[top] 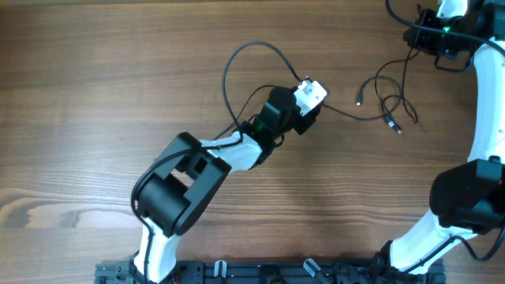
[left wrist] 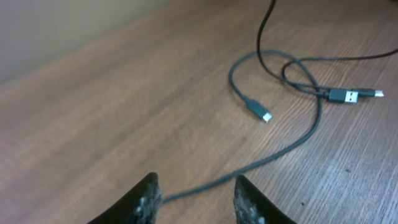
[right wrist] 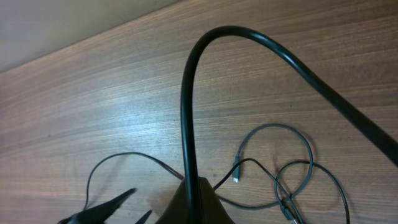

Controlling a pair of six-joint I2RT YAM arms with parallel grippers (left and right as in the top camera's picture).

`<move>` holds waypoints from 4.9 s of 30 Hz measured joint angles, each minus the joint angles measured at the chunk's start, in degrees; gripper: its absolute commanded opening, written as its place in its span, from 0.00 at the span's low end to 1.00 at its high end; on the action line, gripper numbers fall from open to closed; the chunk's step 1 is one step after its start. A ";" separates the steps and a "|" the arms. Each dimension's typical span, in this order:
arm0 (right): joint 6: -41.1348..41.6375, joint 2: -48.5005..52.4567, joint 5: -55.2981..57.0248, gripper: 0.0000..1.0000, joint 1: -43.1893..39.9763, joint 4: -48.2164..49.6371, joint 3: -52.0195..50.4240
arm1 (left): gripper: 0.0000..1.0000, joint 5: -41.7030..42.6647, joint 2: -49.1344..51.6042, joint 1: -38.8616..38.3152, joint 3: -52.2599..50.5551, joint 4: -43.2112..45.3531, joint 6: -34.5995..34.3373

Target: Untangle cables

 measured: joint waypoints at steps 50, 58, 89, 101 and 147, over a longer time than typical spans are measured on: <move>9.70 -2.71 29.55 0.04 -17.09 41.35 1.77 | 0.04 3.54 11.91 -0.13 19.41 -28.37 -12.94; -5.84 3.58 38.38 0.15 -20.96 32.24 1.77 | 0.04 3.56 11.87 -0.13 19.21 -27.69 -12.94; 8.85 5.79 16.20 0.99 9.75 -2.47 -6.97 | 0.18 0.46 -6.88 19.58 14.32 -81.79 -16.28; 45.88 5.90 4.66 0.98 13.97 5.55 -33.35 | 1.00 7.28 -19.10 17.77 14.62 -74.97 -16.28; 21.33 -13.75 15.61 0.57 1.75 23.04 -49.88 | 1.00 4.87 -19.08 13.57 14.62 -74.88 -39.47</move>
